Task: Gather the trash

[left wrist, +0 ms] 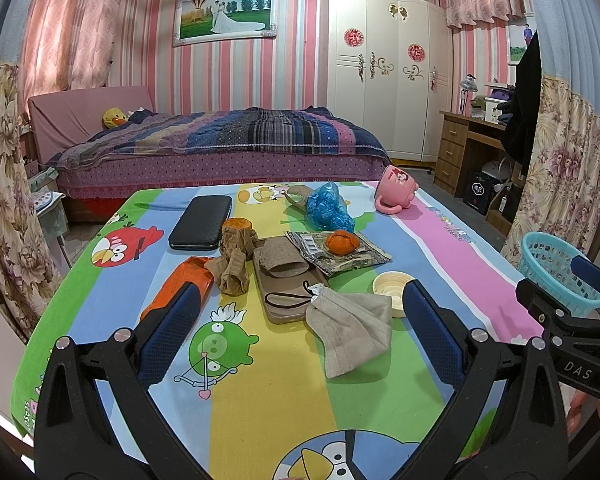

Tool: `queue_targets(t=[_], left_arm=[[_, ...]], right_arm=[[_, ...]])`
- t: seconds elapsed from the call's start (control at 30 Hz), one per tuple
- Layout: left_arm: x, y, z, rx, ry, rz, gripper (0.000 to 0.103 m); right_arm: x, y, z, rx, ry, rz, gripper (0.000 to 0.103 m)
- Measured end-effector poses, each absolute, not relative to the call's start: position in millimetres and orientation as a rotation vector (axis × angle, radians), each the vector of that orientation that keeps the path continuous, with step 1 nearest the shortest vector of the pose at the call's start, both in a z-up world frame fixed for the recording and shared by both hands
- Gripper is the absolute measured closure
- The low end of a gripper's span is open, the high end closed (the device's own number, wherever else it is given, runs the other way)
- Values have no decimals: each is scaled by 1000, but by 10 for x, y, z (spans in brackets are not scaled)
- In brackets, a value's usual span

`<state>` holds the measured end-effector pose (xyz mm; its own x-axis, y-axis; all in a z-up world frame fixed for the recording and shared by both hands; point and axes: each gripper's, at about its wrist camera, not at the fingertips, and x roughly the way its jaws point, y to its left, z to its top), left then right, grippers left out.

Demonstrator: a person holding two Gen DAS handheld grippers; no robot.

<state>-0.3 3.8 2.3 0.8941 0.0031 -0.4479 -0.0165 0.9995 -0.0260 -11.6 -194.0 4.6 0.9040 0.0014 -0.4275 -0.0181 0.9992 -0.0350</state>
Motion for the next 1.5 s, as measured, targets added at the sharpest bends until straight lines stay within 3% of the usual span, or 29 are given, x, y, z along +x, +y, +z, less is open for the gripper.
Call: queue_targets(t=[1.5], left_arm=[[-16,-2,-20,-16,468,12,5]], right_arm=[[-126,-2031,66,-26,433,4,4]])
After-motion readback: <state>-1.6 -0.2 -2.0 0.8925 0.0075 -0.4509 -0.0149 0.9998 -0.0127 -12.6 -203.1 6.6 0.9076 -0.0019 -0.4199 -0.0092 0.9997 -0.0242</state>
